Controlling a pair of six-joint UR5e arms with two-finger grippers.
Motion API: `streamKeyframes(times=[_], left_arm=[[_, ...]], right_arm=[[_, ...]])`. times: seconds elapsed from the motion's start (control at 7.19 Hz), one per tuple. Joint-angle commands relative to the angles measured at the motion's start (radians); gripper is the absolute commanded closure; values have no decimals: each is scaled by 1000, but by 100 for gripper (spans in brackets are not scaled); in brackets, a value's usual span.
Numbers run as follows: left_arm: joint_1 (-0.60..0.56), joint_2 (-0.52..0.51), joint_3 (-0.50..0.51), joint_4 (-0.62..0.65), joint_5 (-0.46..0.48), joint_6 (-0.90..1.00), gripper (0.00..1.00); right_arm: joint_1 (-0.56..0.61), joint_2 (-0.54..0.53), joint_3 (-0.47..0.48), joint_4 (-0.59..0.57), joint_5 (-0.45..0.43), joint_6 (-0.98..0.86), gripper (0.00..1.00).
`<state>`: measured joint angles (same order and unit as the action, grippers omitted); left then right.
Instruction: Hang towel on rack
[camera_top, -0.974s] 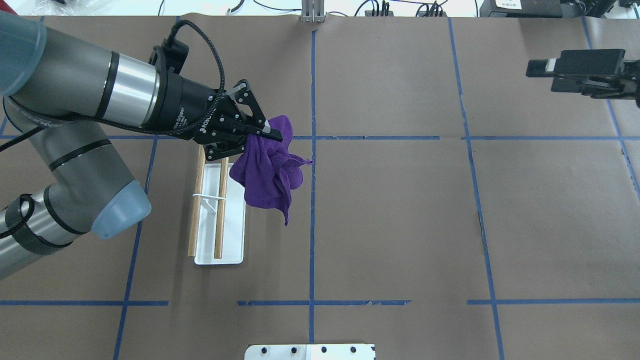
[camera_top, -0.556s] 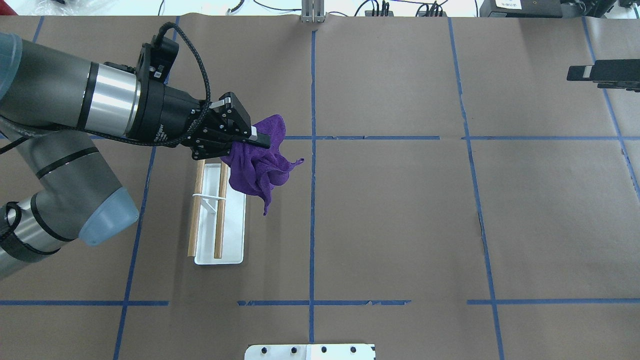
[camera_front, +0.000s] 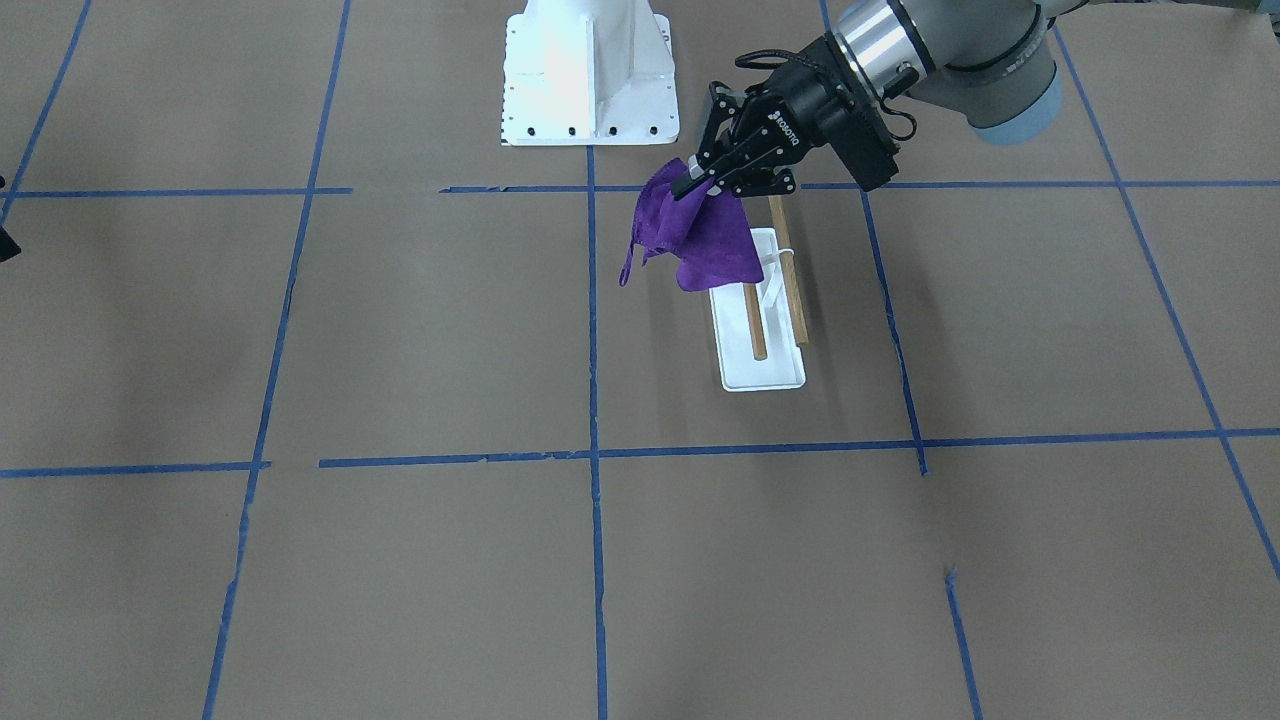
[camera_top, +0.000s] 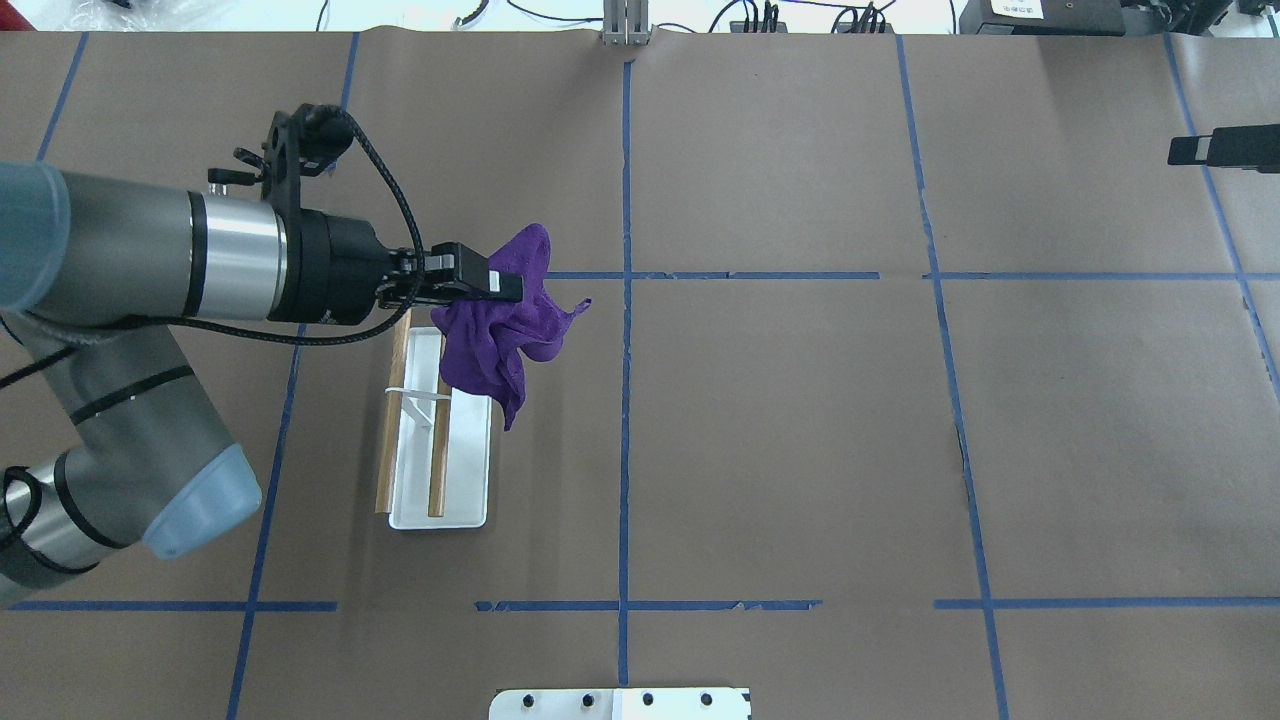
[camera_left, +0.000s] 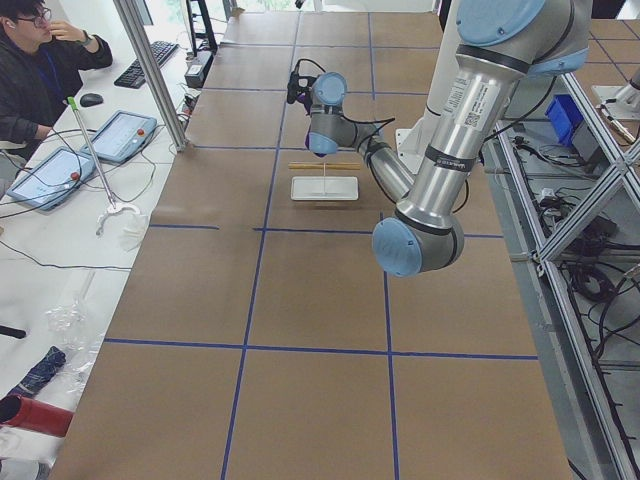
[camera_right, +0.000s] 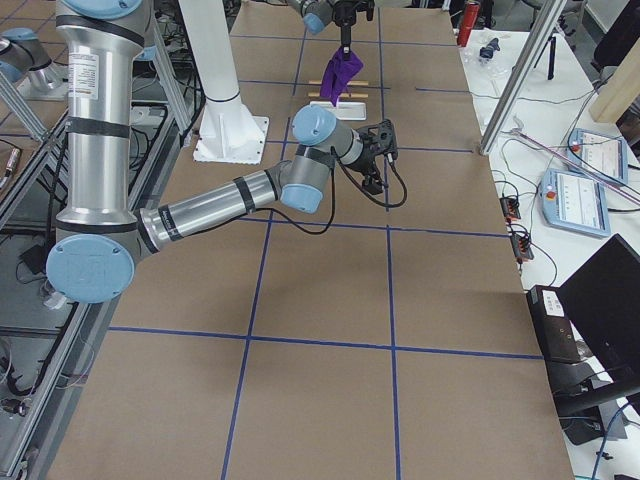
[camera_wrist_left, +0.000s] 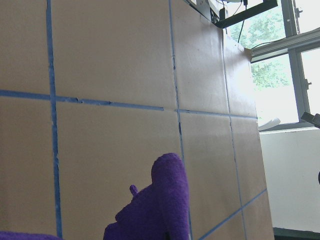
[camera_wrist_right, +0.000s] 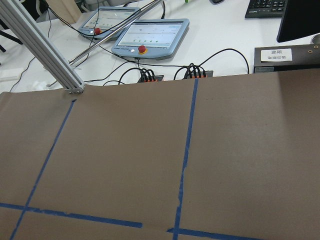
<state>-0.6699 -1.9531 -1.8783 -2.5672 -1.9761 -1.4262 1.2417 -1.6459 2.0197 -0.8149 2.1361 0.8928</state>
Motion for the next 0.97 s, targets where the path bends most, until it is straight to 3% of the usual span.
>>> streamKeyframes(times=[0.0, 0.56, 0.83], left_arm=[[96, 58, -15, -4, 202, 32, 100], [98, 212, -91, -19, 214, 61, 100], [93, 299, -85, -102, 209, 62, 100]], right_arm=[[16, 3, 5, -127, 13, -51, 0], [13, 15, 8, -213, 19, -51, 0], [13, 15, 8, -214, 19, -52, 0]])
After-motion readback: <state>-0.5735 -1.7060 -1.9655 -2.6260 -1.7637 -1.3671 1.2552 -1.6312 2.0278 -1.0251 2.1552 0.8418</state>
